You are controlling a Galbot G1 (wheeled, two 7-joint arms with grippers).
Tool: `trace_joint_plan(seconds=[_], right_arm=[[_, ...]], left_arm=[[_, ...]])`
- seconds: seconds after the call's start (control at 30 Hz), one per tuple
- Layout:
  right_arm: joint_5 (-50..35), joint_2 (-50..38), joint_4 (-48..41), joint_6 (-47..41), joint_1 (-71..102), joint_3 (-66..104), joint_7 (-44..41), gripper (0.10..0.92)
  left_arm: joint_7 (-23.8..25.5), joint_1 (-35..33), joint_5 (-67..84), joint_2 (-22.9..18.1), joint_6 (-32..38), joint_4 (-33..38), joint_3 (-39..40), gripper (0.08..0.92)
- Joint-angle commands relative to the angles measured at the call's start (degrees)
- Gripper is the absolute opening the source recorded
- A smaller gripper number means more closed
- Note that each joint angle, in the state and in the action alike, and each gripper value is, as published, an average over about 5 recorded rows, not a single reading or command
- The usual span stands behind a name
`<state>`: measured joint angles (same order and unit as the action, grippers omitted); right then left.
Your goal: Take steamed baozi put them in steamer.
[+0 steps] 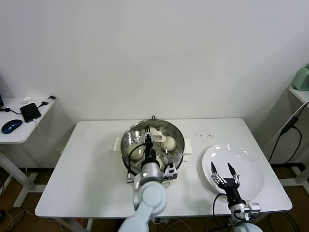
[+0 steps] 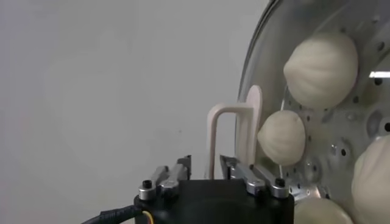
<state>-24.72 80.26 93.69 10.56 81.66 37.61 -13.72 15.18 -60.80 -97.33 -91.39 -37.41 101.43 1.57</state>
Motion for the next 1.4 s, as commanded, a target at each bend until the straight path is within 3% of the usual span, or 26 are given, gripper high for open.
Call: trace_joint_plan(seconds=[0.03,0.37,0.47,1.1,1.23,1.4], right_arm=[[0.0,0.0,-0.1,0.0,0.0,0.0,0.0,0.823],[0.0,0.0,-0.5,0.0,-0.4,-0.3,0.0,0.823],[0.0,0.0,-0.6,0.0,-0.4,-0.3,0.0,0.823],[0.0,0.2,0.2,-0.3,0.0,-0.5,0.3,0.823],[-0.2,0.2,1.2,0.0,1.2,-0.6,-0.5,0.823],[-0.1,-1.0,3.9,0.4,3.8,-0.5,-1.5,0.823]], left_arm=[[0.8,-2.1,0.9,0.6,0.6,4.1,0.3,0.466],[0.3,-5.2,0.9,1.6,0.9,7.8,0.6,0.756],[0.3,-5.7,1.0,1.9,0.9,9.0,0.6,0.808],[-1.2,-13.1,1.4,5.2,1.5,19.1,-3.4,0.823],[-6.9,-14.9,7.8,6.3,3.5,19.7,-8.9,0.823],[-17.0,-16.3,31.8,8.3,9.9,19.2,-20.5,0.823]])
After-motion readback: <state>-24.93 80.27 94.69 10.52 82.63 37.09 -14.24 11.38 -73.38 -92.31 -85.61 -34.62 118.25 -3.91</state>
